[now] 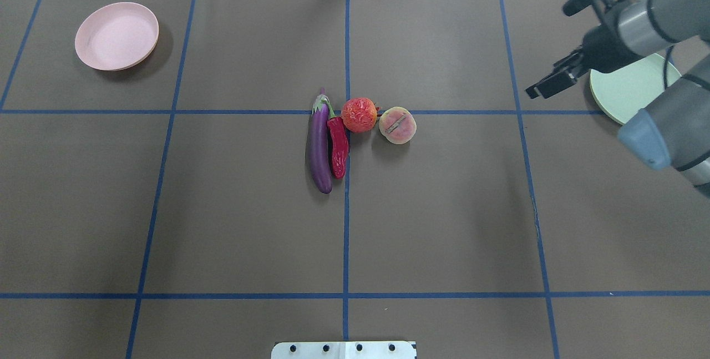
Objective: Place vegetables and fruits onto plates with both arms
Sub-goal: 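Move the right gripper down over the yellow-pink peach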
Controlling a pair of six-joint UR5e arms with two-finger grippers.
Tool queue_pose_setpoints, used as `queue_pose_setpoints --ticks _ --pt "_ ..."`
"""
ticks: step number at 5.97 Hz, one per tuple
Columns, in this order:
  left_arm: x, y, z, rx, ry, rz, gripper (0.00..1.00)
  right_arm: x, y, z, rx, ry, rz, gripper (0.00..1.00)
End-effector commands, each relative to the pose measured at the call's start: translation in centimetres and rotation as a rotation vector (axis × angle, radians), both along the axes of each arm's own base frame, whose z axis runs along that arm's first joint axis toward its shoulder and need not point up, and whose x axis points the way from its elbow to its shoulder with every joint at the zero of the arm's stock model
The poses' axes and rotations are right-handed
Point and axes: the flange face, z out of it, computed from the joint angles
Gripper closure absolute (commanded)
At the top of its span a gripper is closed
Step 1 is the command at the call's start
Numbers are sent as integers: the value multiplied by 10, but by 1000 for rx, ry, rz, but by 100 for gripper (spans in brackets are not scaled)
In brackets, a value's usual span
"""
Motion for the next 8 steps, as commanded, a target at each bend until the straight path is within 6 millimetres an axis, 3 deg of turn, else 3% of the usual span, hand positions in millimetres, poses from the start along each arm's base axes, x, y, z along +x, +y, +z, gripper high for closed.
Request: queue_pose_setpoints --ticks 1,4,8 --pt "0 0 1 -2 0 0 0 -89 -4 -48 65 95 33 0" --pt "-1 0 0 -1 0 -3 0 -135 17 -35 92 162 31 0" --pt "0 0 1 -4 0 -1 0 -160 30 -36 96 201 29 0"
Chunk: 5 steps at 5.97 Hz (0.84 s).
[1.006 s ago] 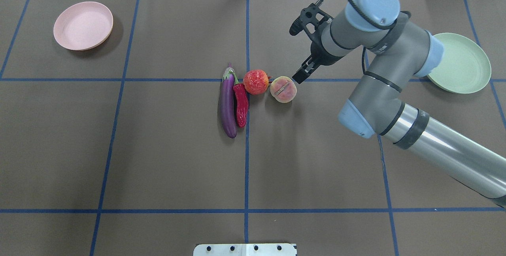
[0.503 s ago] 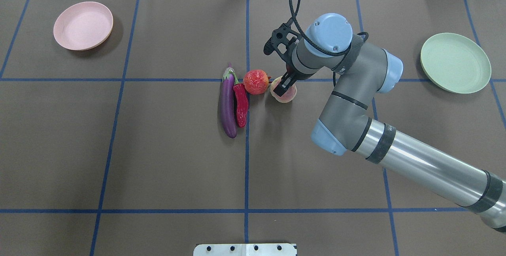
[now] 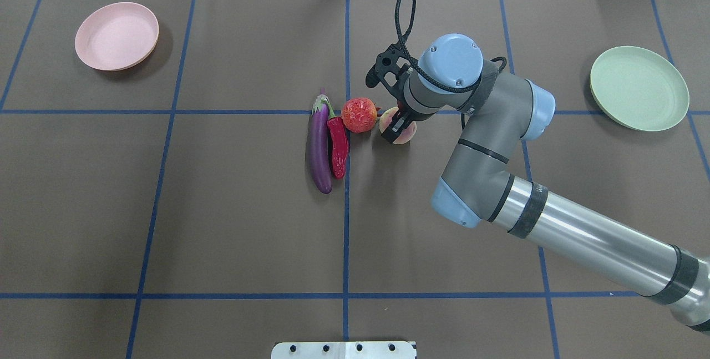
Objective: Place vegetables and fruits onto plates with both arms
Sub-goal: 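Close the right gripper on the peach and lift it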
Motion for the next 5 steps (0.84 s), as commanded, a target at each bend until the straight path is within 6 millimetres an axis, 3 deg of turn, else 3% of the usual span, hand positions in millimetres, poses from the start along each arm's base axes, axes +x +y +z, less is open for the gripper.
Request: queue_pose_setpoints --ticks 1,3,4,5 --pt "0 0 0 1 0 0 0 -14 3 -4 -6 15 9 0" --pt "0 0 1 -3 0 -1 0 -18 -1 5 -6 39 20 0" --pt "0 0 0 1 0 0 0 -18 0 9 -12 50 22 11" --pt "-1 0 1 -1 0 -1 0 -20 0 -2 -75 67 52 78"
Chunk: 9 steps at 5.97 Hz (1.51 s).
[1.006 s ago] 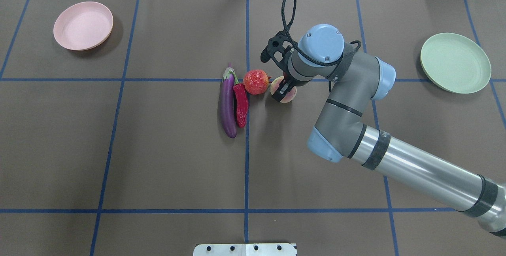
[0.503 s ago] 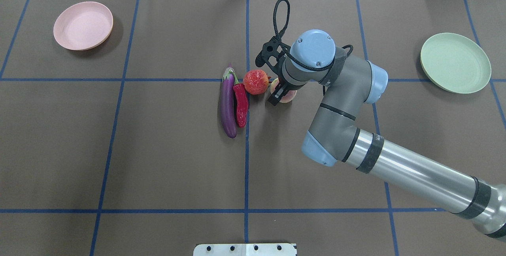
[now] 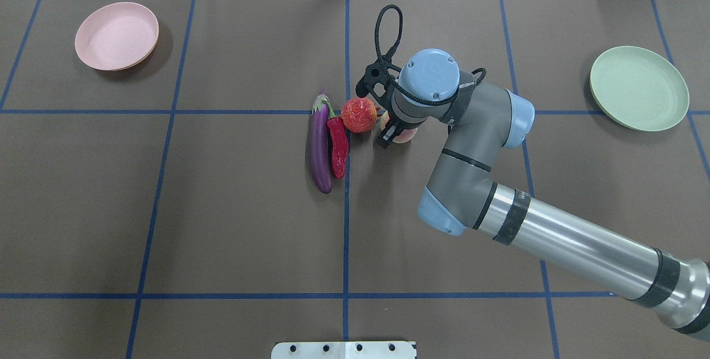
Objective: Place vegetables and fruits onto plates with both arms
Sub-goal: 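Close the right gripper on the peach and lift it, then carry the peach to the green plate and release it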
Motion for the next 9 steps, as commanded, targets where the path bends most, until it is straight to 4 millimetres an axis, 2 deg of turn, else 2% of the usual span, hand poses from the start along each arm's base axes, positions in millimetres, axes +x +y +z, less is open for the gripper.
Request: queue_pose_setpoints --ticks 1,2,3,5,6,7,8,9 --pt "0 0 0 1 2 1 0 0 2 -17 -147 -35 125 100" --pt "0 0 0 0 0 0 0 34 -23 -25 -183 -61 149 100" --pt "0 0 0 0 1 1 0 78 -53 -12 -278 -97 130 100" --pt "0 1 0 0 0 0 0 198 -109 67 -345 -73 140 100" --pt "0 1 0 0 1 1 0 271 -126 124 -424 -63 206 100" --pt "0 1 0 1 2 1 0 334 -124 186 -508 -67 243 100" --pt "0 0 -1 4 2 1 0 382 -115 245 -502 -25 218 100" --pt "0 0 -2 6 2 1 0 413 -107 298 -520 3 178 100"
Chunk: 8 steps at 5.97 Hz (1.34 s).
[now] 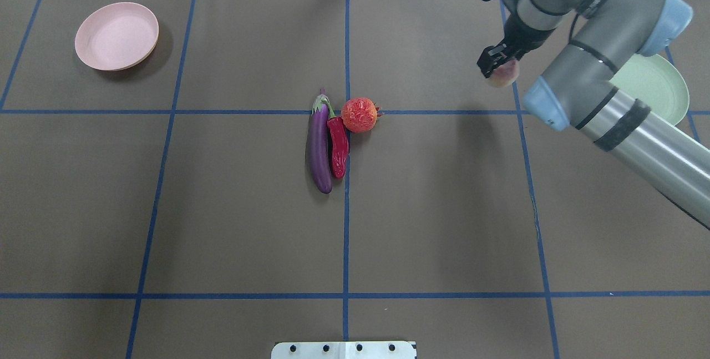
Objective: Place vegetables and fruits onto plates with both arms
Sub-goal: 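Carry the peach to the green plate and release it, then move the right gripper back over the red pomegranate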
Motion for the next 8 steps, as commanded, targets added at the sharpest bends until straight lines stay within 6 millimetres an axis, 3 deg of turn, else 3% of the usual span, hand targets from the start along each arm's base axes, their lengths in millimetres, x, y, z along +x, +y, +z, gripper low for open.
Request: queue_pose_setpoints --ticks 1,2,3,4,5,6,7,8 --pt "0 0 -1 2 0 0 0 37 11 83 1 13 -60 77" --pt "-1 0 -1 3 0 -1 0 39 15 109 45 -3 -55 1" --pt "-1 0 -1 3 0 -2 0 38 17 108 47 -21 -54 0" --pt "0 0 -2 5 0 0 0 38 12 82 60 -62 -33 0" --pt "0 0 -2 5 0 0 0 35 6 25 85 -103 32 0" --pt "0 0 -2 5 0 0 0 17 -1 -43 136 -152 63 1" --pt "0 0 -2 5 0 0 0 -35 0 -100 197 -197 20 1" --pt "0 0 -2 5 0 0 0 -105 5 -168 212 -259 -26 1"
